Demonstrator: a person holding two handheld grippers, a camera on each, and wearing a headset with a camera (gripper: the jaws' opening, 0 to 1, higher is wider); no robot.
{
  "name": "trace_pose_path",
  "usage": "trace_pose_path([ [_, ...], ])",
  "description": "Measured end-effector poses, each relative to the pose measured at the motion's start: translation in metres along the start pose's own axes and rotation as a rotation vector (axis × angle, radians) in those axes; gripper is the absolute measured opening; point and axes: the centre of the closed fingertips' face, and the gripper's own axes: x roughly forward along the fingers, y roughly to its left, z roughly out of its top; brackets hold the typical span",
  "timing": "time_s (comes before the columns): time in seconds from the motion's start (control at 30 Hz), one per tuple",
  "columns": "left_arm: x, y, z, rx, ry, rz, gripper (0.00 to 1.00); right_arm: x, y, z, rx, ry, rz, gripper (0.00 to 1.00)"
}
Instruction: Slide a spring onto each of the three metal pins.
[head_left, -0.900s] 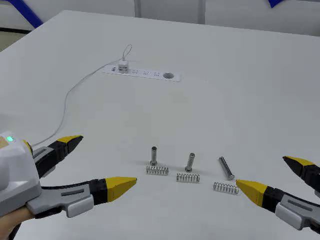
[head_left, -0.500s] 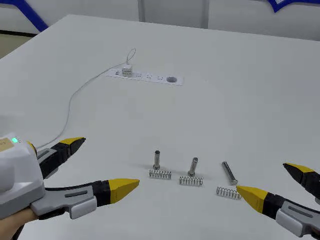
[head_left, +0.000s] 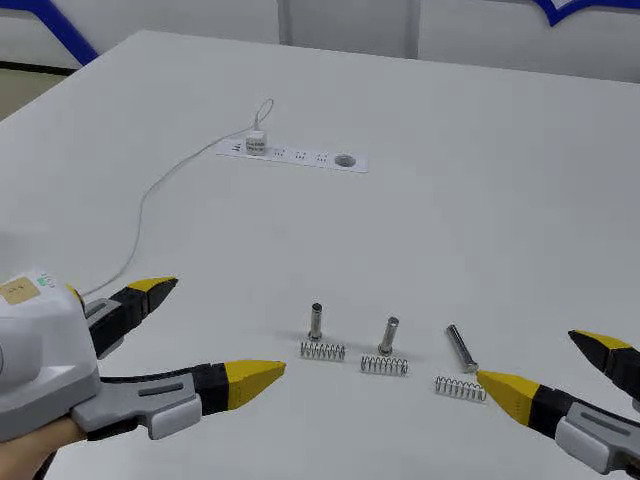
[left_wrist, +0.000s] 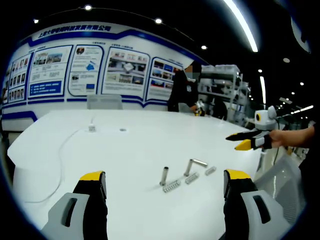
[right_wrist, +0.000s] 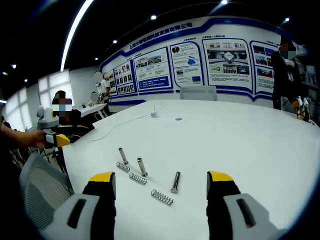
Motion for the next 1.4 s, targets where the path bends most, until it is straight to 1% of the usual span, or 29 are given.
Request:
trace_pose_path([
  [0.23,0.000,0.001,-0.004,-0.007,0.009,0.003,0.99,0.006,-0.003,-0.001,0.001,0.011,0.000,0.73],
  [0.3,0.000,0.005,-0.003,-0.029,-0.006,0.023,0.99,0.008,-0.003,-0.001,-0.008,0.015,0.003,0.70],
  [0.37,-0.001,0.006,-0.002,-0.050,-0.020,0.029,0.99,0.009,-0.003,0.000,-0.012,0.013,0.000,0.64],
  [0.43,0.000,0.008,-0.003,-0.050,-0.021,0.034,0.99,0.011,-0.004,0.001,0.006,0.002,-0.001,0.64],
  [0.5,0.001,0.008,-0.004,-0.043,-0.016,0.039,0.99,0.013,-0.005,-0.001,0.008,0.010,-0.002,0.64],
  [0.6,0.004,0.007,-0.006,-0.052,-0.018,0.031,0.99,0.015,-0.008,-0.003,0.003,0.024,-0.003,0.64],
  [0.8,0.009,0.002,-0.011,-0.055,-0.011,0.019,0.99,0.019,-0.014,0.000,0.005,0.025,-0.014,0.63],
  [0.9,0.008,0.001,-0.014,-0.065,-0.005,0.020,0.99,0.022,-0.016,-0.001,-0.006,0.036,-0.019,0.62],
  [1.0,0.007,0.003,-0.017,-0.060,0.004,0.027,0.99,0.026,-0.016,-0.005,-0.019,0.052,-0.016,0.60],
  [1.1,0.007,0.004,-0.014,-0.069,-0.013,0.029,0.99,0.030,-0.019,-0.010,-0.026,0.077,-0.022,0.59],
  [1.17,0.006,0.007,-0.015,-0.073,-0.015,0.035,0.99,0.034,-0.023,-0.011,-0.029,0.087,-0.029,0.58],
  [1.23,0.006,0.008,-0.015,-0.075,-0.012,0.041,0.99,0.036,-0.025,-0.010,-0.030,0.085,-0.031,0.58],
  [1.3,0.005,0.010,-0.019,-0.081,0.002,0.051,0.99,0.039,-0.027,-0.008,-0.024,0.087,-0.030,0.57],
  [1.37,0.006,0.009,-0.021,-0.070,0.010,0.050,0.99,0.042,-0.027,-0.007,-0.030,0.092,-0.029,0.54],
  [1.4,0.007,0.008,-0.022,-0.069,0.014,0.046,0.99,0.044,-0.029,-0.008,-0.041,0.107,-0.035,0.52],
])
